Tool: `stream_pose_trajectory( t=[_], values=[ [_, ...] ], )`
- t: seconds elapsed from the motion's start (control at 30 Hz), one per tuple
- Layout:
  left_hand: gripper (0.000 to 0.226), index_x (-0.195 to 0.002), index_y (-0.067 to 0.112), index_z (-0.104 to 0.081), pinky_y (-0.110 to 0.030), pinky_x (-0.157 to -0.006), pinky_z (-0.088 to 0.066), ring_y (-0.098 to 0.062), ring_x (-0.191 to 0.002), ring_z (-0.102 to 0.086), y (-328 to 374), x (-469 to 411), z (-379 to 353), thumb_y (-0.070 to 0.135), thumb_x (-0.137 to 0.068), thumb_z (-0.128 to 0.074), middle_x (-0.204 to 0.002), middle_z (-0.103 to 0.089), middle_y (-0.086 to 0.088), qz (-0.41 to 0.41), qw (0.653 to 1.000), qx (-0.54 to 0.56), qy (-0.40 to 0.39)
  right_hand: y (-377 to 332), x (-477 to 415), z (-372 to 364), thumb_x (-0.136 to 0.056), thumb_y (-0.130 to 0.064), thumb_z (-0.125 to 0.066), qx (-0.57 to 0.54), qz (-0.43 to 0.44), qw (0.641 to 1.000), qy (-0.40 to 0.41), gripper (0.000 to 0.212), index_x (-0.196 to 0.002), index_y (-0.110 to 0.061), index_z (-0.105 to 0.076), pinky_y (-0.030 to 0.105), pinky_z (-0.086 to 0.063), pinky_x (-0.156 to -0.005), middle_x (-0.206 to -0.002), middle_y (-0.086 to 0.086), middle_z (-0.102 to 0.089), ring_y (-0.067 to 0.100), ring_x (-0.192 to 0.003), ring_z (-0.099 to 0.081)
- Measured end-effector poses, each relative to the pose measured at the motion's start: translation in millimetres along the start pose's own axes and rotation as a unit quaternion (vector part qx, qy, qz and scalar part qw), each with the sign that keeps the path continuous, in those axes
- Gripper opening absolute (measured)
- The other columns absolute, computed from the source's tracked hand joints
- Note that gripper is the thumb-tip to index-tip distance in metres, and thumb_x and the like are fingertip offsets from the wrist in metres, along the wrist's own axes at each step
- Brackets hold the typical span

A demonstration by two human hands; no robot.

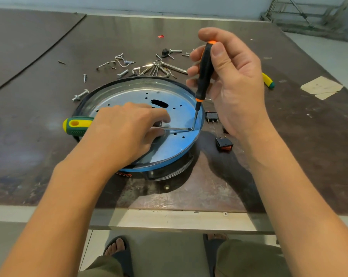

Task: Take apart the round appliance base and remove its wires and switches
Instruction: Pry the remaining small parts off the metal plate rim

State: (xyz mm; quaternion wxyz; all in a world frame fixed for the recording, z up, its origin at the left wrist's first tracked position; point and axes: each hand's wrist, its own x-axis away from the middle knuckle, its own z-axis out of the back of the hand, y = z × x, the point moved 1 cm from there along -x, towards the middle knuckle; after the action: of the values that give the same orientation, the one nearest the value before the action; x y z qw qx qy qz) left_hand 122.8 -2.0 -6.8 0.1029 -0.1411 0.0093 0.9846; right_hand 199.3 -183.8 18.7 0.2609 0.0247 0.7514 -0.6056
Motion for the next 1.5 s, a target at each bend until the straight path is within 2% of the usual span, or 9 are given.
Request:
stream_pose_trajectory(
  t=[0.13, 0.27, 0.43, 0.53, 0.73, 0.83, 0.93, 1.33, 1.5],
  values=[
    [0.031, -0.125, 0.054, -0.06, -0.027, -0.053, -0.036, -0.022, -0.095, -0.062, 1.7, -0.4, -0.6, 0.041, -0.098, -0.051, -0.108, -0.064, 0.016, -0.021, 1.0, 0.002, -0.005, 1.2, -0.3, -0.4, -0.111, -0.007, -0.034, 0.002, 0.001, 1.0, -0.008, 0.028, -0.13, 0.001, -0.052, 0.051, -0.055, -0.084, -0.103, 0.018, -0.061, 0.029, -0.088, -0.062],
    [0.03, -0.122, 0.051, -0.064, -0.023, -0.048, -0.025, -0.019, -0.091, -0.061, 1.9, 0.2, 0.3, 0.036, -0.097, -0.054, -0.105, -0.064, 0.018, -0.035, 0.999, 0.004, 0.001, 1.1, -0.9, 0.6, -0.111, -0.008, -0.031, 0.001, 0.0, 1.0, -0.006, 0.028, -0.128, 0.0, -0.052, 0.054, -0.055, -0.085, -0.108, 0.02, -0.063, 0.031, -0.095, -0.067],
    [0.027, -0.122, 0.049, -0.057, -0.03, -0.056, -0.046, -0.018, -0.097, -0.062, -0.6, 1.3, -3.9, 0.04, -0.1, -0.044, -0.113, -0.061, 0.018, -0.028, 1.0, 0.0, -0.003, 3.2, 2.6, 0.3, -0.108, -0.01, -0.045, -0.005, 0.006, 1.0, 0.028, 0.021, -0.123, -0.002, -0.058, 0.052, -0.059, -0.081, -0.1, 0.015, -0.056, 0.026, -0.091, -0.059],
    [0.028, -0.125, 0.052, -0.054, -0.029, -0.053, -0.044, -0.018, -0.094, -0.063, -1.1, 1.8, -4.4, 0.041, -0.101, -0.042, -0.114, -0.06, 0.018, -0.035, 0.999, 0.002, -0.002, 1.7, 3.1, 1.0, -0.105, -0.007, -0.053, 0.008, 0.024, 0.999, 0.036, 0.022, -0.125, -0.001, -0.06, 0.049, -0.061, -0.078, -0.096, 0.014, -0.053, 0.026, -0.088, -0.057],
    [0.03, -0.126, 0.051, -0.054, -0.029, -0.053, -0.042, -0.018, -0.094, -0.062, -1.2, 1.6, -5.6, 0.039, -0.101, -0.042, -0.113, -0.059, 0.02, -0.036, 0.999, -0.002, 0.003, -0.5, 4.3, -0.1, -0.11, -0.007, -0.04, 0.002, 0.012, 1.0, 0.028, 0.027, -0.13, 0.002, -0.056, 0.062, -0.058, -0.086, -0.103, 0.019, -0.063, 0.029, -0.093, -0.066],
    [0.029, -0.124, 0.047, -0.055, -0.027, -0.049, -0.036, -0.019, -0.09, -0.062, 0.1, 1.7, -5.8, 0.039, -0.101, -0.04, -0.106, -0.059, 0.018, -0.042, 0.999, -0.021, 0.009, -3.1, 5.3, -3.4, -0.105, -0.006, -0.053, 0.02, 0.028, 0.999, 0.026, 0.02, -0.122, 0.001, -0.06, 0.054, -0.061, -0.081, -0.098, 0.018, -0.058, 0.027, -0.09, -0.061],
    [0.025, -0.115, 0.043, -0.059, -0.029, -0.047, -0.042, -0.02, -0.082, -0.061, -0.2, 1.3, -6.2, 0.038, -0.1, -0.04, -0.097, -0.057, 0.013, -0.045, 0.998, -0.035, 0.004, -5.0, 3.5, -0.9, -0.1, -0.002, -0.06, 0.042, 0.038, 0.998, 0.015, 0.019, -0.119, 0.0, -0.062, 0.048, -0.062, -0.079, -0.094, 0.012, -0.059, 0.026, -0.087, -0.062],
    [0.021, -0.11, 0.043, -0.061, -0.03, -0.047, -0.044, -0.018, -0.078, -0.06, -0.6, 0.5, -7.4, 0.035, -0.1, -0.044, -0.094, -0.059, 0.013, -0.041, 0.999, -0.03, 0.003, -11.0, 3.1, 3.9, -0.109, -0.007, -0.038, 0.102, 0.006, 0.994, -0.031, 0.025, -0.124, -0.007, -0.058, 0.057, -0.057, -0.083, -0.107, 0.013, -0.067, 0.023, -0.093, -0.065],
    [0.023, -0.112, 0.045, -0.061, -0.025, -0.047, -0.031, -0.02, -0.078, -0.059, 0.2, 0.8, -5.4, 0.032, -0.1, -0.046, -0.096, -0.059, 0.015, -0.035, 0.999, -0.026, 0.01, -14.2, 4.0, 2.4, -0.098, -0.012, -0.067, 0.189, 0.081, 0.979, -0.008, 0.025, -0.12, -0.001, -0.066, 0.053, -0.055, -0.088, -0.096, 0.004, -0.061, 0.015, -0.091, -0.058]
  ],
)
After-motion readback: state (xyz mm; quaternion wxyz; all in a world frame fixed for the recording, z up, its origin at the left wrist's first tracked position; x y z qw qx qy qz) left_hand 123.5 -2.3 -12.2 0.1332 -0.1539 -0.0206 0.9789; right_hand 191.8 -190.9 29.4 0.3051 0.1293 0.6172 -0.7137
